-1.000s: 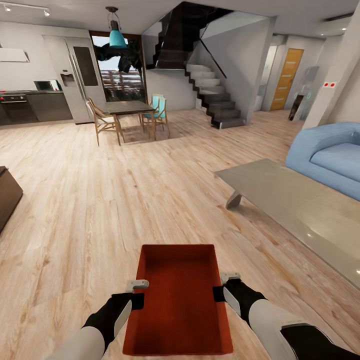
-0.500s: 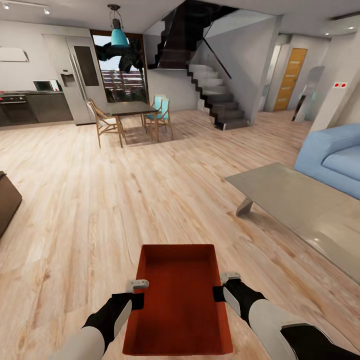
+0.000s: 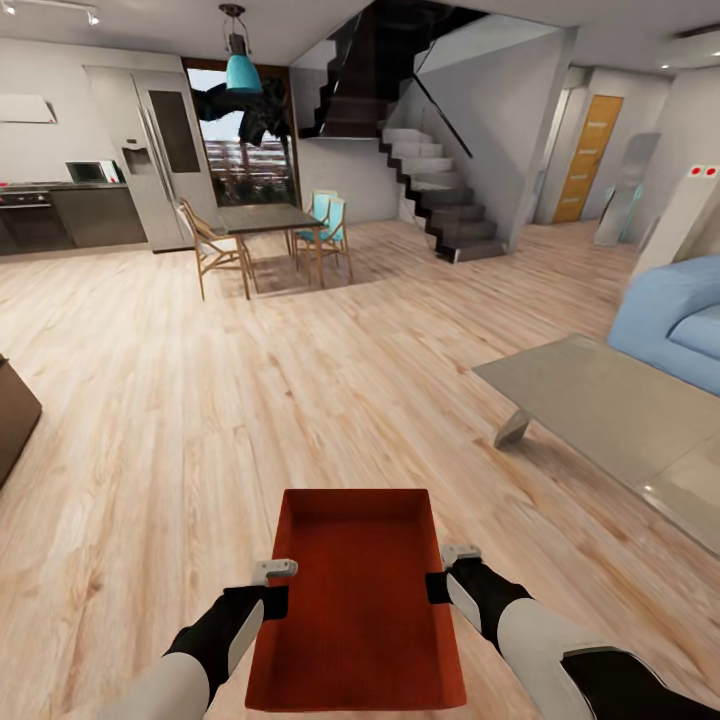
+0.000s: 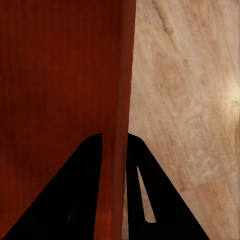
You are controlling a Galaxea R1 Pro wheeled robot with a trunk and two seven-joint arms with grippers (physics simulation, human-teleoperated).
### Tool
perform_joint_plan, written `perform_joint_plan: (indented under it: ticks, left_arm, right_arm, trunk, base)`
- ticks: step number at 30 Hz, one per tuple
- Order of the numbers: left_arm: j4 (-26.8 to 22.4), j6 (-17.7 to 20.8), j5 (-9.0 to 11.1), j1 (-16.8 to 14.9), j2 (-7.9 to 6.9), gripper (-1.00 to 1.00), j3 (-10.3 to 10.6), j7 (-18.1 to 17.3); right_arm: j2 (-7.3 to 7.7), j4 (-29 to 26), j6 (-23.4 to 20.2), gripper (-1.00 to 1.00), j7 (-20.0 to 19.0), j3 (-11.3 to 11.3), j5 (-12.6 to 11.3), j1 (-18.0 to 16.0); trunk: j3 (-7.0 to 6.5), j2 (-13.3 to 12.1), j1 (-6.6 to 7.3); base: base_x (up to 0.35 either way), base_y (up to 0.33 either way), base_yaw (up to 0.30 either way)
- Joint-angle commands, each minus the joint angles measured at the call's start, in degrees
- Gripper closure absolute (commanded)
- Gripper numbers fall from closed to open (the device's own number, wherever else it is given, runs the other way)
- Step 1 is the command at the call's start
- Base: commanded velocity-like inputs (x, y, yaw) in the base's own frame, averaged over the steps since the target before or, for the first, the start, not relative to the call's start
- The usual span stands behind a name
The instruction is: Move the two storage containers from the living room to the garage. In the garage, place one container on the floor and stack the other container on top of it (either order is fine).
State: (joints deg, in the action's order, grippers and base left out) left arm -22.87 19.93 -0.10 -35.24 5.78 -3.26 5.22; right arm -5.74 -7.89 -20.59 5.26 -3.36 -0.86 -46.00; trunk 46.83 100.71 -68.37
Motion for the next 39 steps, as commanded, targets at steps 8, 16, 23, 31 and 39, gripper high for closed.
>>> perform_joint_plan:
  ticks: [8,16,23,31,39]
  left_arm:
    - [0.11,0.29,0.72,0.02,0.01,1.00,0.18,0.40]
    - [0.11,0.29,0.72,0.02,0.02,1.00,0.18,0.40]
    - [0.11,0.29,0.72,0.01,0.02,1.00,0.18,0.40]
    - [0.11,0.29,0.72,0.01,0.02,1.00,0.19,0.40]
    - [0.11,0.29,0.73,0.01,0.02,1.00,0.18,0.40]
  right_arm:
    - [0.47,-0.28,0.20,1.00,1.16,-1.04,1.83,-0.05]
    - [0.47,-0.28,0.20,1.00,1.16,-1.04,1.83,-0.05]
    - [0.47,-0.28,0.20,1.00,1.16,-1.04,1.83,-0.05]
    - [0.47,-0.28,0.20,1.00,1.16,-1.04,1.83,-0.05]
    - [0.55,-0.28,0.20,1.00,1.16,-1.04,1.83,-0.05]
  trunk:
    - [0.05,0.02,-0.02]
    - [0.05,0.02,-0.02]
    - [0.05,0.02,-0.02]
    - [0.05,0.02,-0.02]
    - [0.05,0.02,-0.02]
  base:
    - [0.300,0.228,0.000]
    - [0.300,0.228,0.000]
    - [0.300,0.227,0.000]
    - [0.301,0.224,0.000]
    - [0.302,0.220,0.000]
